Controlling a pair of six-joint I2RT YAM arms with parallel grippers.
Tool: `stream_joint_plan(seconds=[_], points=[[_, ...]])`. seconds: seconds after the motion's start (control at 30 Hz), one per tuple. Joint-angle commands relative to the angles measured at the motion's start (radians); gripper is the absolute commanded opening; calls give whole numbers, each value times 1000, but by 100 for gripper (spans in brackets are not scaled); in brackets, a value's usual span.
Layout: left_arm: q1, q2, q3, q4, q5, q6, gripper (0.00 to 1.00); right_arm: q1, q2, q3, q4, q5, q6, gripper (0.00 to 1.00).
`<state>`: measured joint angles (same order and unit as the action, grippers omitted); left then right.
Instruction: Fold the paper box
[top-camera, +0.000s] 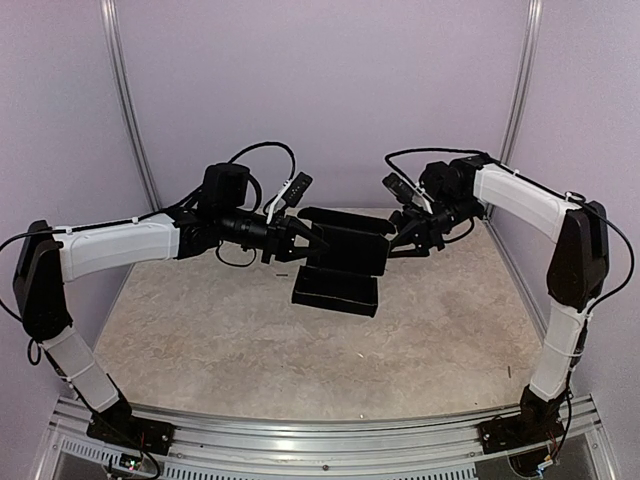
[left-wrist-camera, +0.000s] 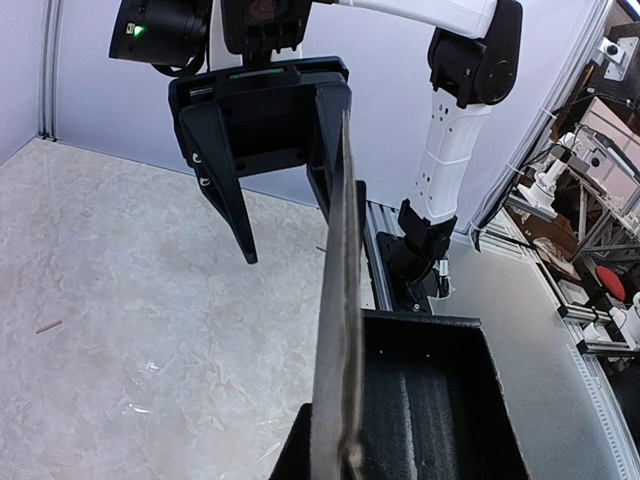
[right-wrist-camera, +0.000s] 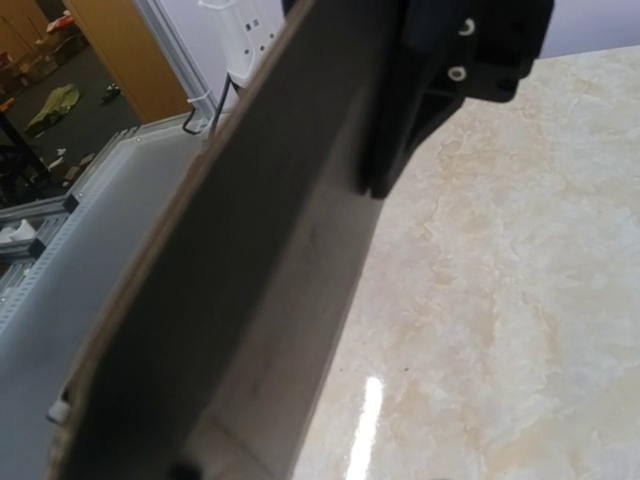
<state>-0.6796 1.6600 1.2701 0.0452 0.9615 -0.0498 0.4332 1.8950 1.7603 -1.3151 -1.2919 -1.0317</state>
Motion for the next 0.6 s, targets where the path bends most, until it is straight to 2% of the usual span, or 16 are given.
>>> stream_joint_plan(seconds=[0.0,0.2,0.57], points=[[-4,23,23,15,-49,-13,0,39,2,-8,-47,-49,-5,45],[-10,33,28,24,-47,-18,0,47,9,-21,-5,-89,43,45],[-24,39,8,116,7,-88,0,50,-45,-157,338,-151,377,32]])
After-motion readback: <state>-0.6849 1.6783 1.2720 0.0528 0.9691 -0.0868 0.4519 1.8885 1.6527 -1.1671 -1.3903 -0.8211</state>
